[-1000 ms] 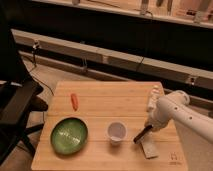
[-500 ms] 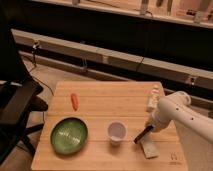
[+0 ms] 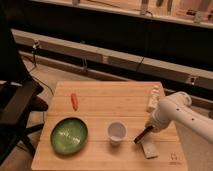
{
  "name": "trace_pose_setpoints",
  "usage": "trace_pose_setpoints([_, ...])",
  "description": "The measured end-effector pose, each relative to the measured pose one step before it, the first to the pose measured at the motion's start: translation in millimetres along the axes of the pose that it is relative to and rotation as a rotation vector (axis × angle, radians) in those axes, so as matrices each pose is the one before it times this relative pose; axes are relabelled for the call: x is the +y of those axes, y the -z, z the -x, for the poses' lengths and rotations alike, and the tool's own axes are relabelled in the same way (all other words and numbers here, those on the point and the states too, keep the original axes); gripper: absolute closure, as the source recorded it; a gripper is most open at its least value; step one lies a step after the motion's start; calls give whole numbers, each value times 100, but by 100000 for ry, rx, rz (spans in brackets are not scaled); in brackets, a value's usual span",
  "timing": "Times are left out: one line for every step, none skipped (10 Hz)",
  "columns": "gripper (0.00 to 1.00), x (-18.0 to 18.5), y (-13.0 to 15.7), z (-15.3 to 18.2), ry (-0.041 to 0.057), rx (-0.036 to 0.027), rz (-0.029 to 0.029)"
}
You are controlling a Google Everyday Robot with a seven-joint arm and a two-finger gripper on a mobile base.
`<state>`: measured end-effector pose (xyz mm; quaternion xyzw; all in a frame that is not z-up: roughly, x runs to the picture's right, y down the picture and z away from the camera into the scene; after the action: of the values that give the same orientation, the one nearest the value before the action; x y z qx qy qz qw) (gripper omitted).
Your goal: Place the eraser on the white sponge
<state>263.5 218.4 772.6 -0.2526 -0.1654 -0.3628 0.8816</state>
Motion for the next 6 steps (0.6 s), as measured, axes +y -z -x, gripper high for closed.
trace_pose_setpoints([95, 3, -22, 18, 110, 60, 36])
trace_pose_setpoints([85, 18, 27, 8, 219, 575, 214])
trace_pose_setpoints([75, 53, -79, 54, -387, 716, 448])
trace_pose_setpoints([65, 121, -175, 4, -489, 500, 509])
trace_pose_setpoints([55, 136, -79, -86, -427, 327, 328])
trace_pose_setpoints([44, 243, -98, -108, -659, 268, 314])
